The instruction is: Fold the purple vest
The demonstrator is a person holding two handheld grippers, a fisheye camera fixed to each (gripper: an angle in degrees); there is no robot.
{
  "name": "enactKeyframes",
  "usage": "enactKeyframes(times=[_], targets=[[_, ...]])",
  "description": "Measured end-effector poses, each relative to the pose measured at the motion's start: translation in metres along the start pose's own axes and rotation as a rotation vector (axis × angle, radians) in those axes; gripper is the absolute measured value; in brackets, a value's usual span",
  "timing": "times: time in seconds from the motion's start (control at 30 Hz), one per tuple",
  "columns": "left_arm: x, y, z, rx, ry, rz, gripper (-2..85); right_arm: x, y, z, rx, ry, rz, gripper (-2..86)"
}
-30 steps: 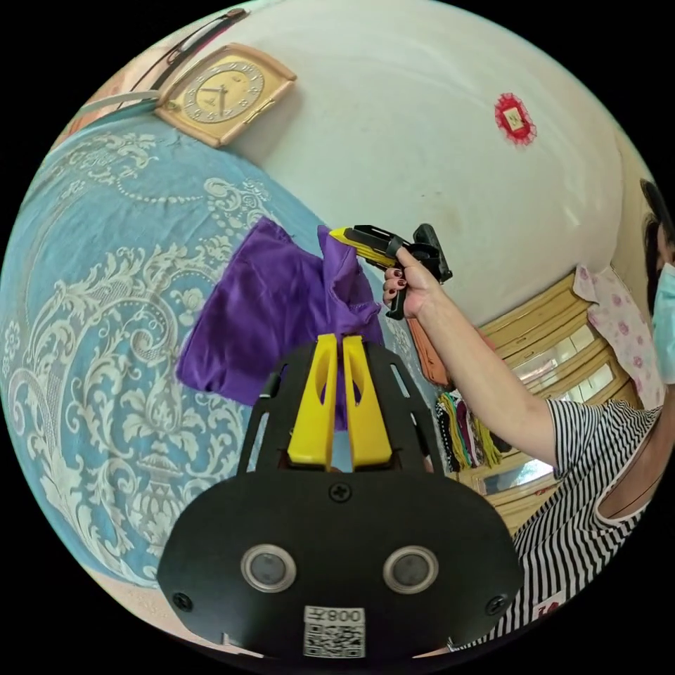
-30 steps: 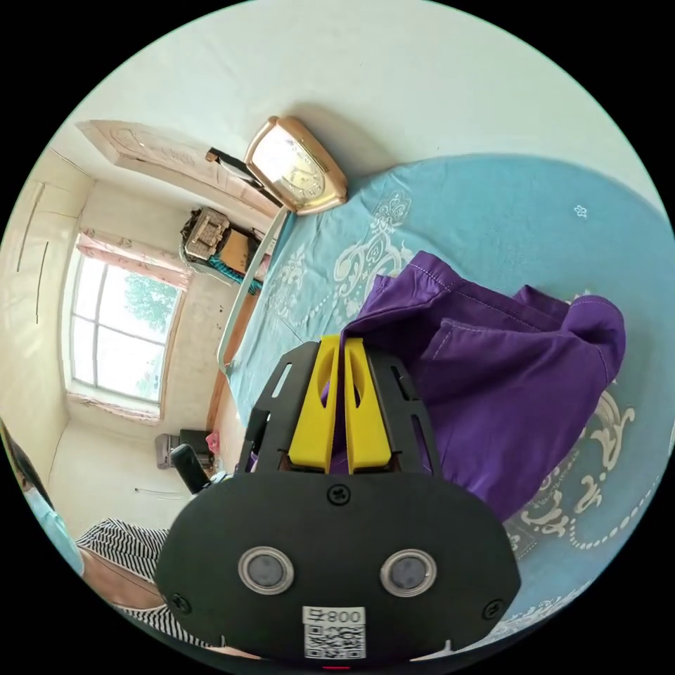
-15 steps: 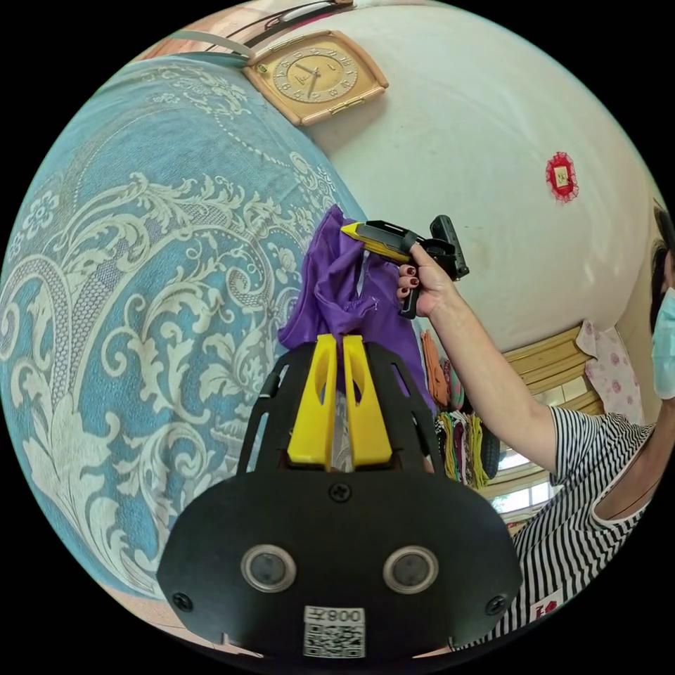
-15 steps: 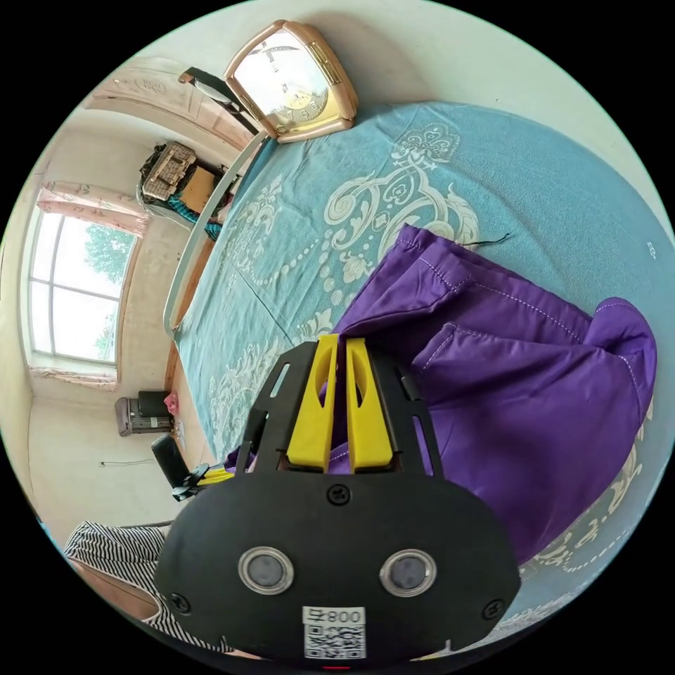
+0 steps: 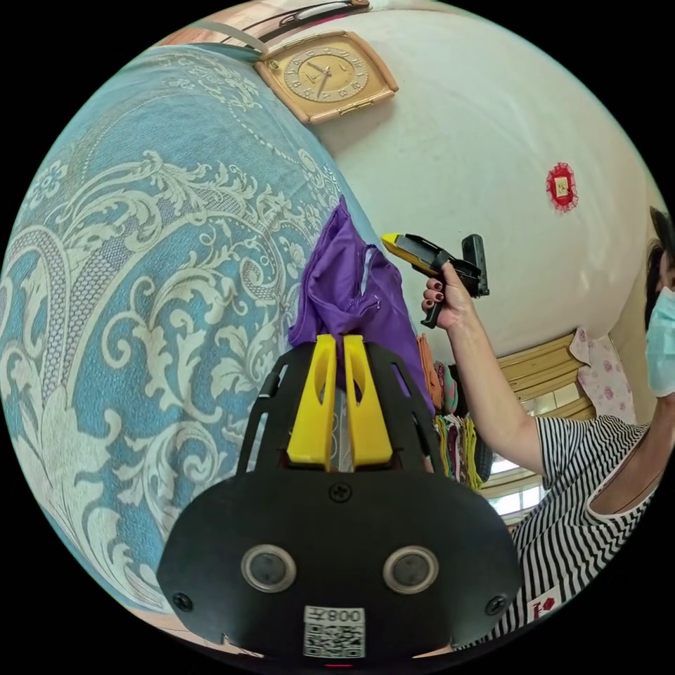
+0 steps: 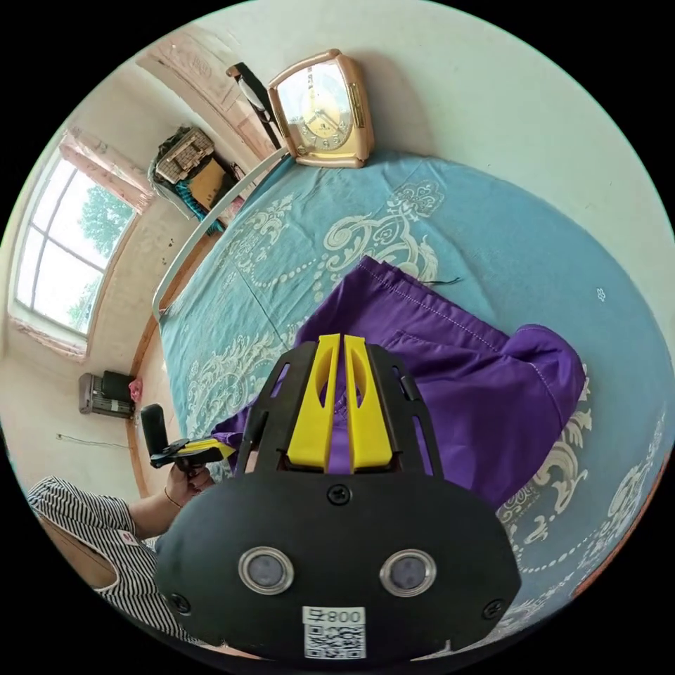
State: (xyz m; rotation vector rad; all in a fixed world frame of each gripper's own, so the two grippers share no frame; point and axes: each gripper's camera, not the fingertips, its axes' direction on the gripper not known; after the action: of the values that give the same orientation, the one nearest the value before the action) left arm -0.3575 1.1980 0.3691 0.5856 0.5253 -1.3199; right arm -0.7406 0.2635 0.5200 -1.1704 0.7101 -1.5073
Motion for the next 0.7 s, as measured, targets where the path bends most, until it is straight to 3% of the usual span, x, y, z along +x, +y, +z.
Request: enactKeyframes(times=[0.13, 0.43, 0.7], targets=[[-0.013, 0.017, -0.014, 0.025, 0.022, -0.024, 2.0, 0.001, 0.0, 0.004, -0.062, -0.073, 0.009, 0.4], [-0.004, 0.057, -0.047, 0.094, -0.106, 0.066, 0.3, 0.014, 0.045, -0.043, -0.023, 0.099, 0.0, 0.1], [-0.004, 0.059, -0.002, -0.094, -0.265, 0.138, 0.2, 0.037, 0.048, -0.018, -0.117, 0.139, 0.068, 0.1]])
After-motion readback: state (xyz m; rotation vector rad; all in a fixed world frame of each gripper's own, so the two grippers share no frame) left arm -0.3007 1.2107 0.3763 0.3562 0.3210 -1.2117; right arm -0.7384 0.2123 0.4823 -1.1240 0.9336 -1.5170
